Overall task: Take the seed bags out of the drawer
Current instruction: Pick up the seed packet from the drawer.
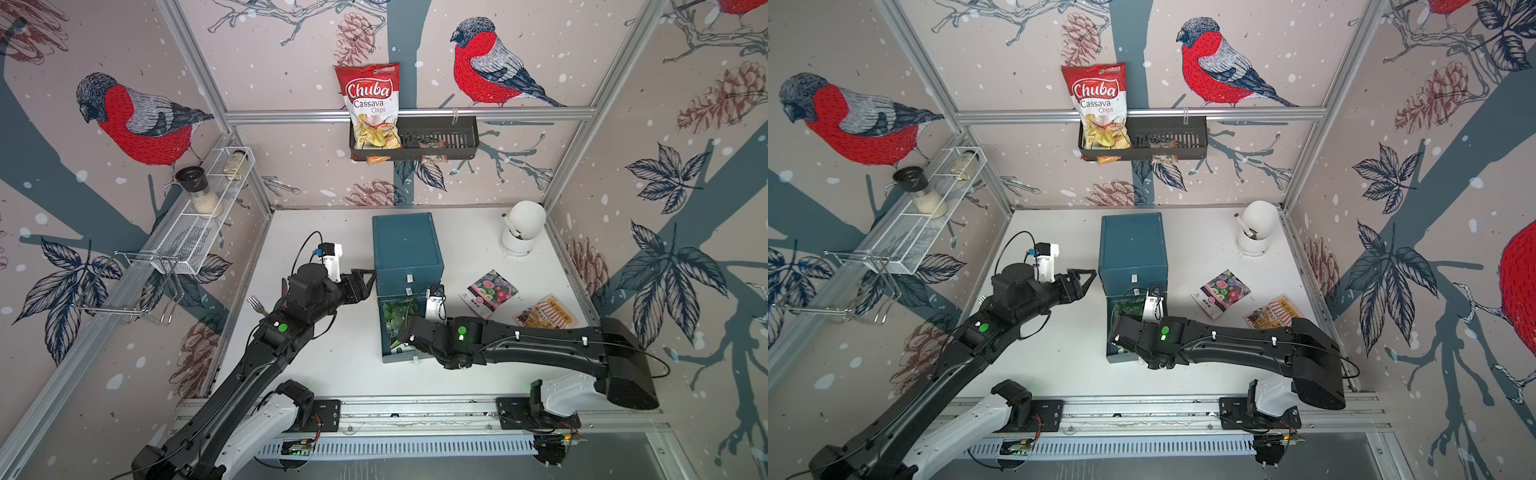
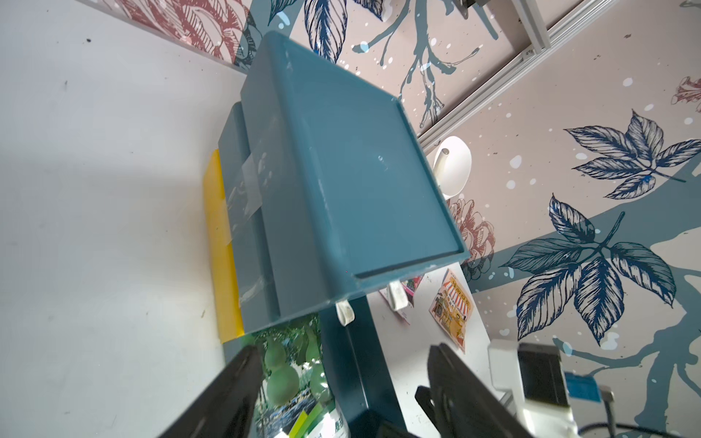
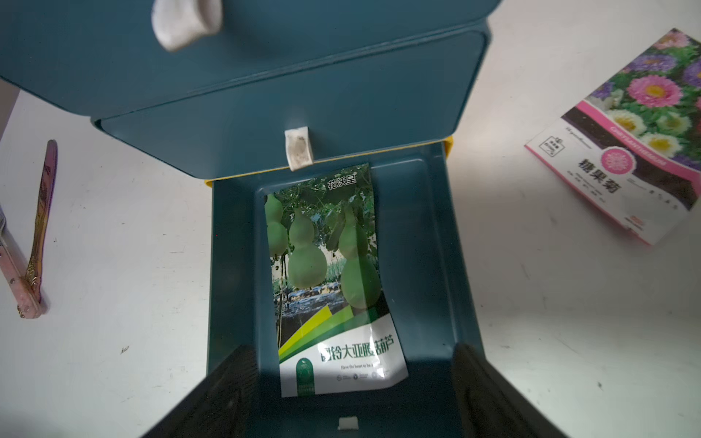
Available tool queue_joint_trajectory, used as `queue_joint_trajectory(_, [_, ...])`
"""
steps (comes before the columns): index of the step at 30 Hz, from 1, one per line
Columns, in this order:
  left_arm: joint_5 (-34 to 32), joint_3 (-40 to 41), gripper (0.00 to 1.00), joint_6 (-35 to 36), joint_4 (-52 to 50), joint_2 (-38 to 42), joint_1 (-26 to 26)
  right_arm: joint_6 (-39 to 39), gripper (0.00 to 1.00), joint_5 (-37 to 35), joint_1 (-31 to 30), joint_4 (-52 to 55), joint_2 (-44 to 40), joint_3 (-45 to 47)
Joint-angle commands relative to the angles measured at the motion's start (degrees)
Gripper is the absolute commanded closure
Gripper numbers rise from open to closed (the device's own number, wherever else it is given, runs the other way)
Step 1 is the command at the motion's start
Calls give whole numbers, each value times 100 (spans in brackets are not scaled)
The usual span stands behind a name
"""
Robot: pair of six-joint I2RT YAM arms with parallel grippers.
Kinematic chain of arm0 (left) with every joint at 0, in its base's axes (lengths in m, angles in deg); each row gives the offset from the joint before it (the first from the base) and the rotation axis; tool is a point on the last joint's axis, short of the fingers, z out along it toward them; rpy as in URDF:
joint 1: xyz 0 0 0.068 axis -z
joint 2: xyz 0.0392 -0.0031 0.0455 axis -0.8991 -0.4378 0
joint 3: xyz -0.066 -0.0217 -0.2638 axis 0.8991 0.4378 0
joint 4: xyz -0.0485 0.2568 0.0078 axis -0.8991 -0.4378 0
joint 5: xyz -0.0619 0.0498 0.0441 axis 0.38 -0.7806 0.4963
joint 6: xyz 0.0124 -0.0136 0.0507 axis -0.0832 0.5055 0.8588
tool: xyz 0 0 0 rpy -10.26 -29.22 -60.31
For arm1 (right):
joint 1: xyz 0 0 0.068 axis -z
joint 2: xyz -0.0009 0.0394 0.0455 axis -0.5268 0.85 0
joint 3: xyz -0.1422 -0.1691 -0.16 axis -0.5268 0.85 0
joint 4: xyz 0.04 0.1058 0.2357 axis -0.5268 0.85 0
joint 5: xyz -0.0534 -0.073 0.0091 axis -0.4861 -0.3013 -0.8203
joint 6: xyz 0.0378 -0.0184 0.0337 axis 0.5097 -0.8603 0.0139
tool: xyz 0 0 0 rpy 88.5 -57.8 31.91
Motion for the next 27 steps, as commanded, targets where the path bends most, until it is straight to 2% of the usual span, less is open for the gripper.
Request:
queue_joint_trajectory(1, [24,371,27,-238,-129,238,-19,-289,15,194,177,-371,295,23])
queue_joint_trajectory(9, [278,1327,31,-673,76,583,15,-206,19,674,586,-842,1042,265])
queue_joint_trajectory(14, [289,1703,35,-841,122,663,136,-192,21,836,587,-1023,1241,233])
queue_joint_trajectory(23, [-37,2261,38,-1287,690,392,981,-192,25,1348,678,-1724,1372,534])
queue_joint_trajectory(27, [-87,2334,40,-1385,869,185,1147,-347,30,1475,673,-2053,1275,565])
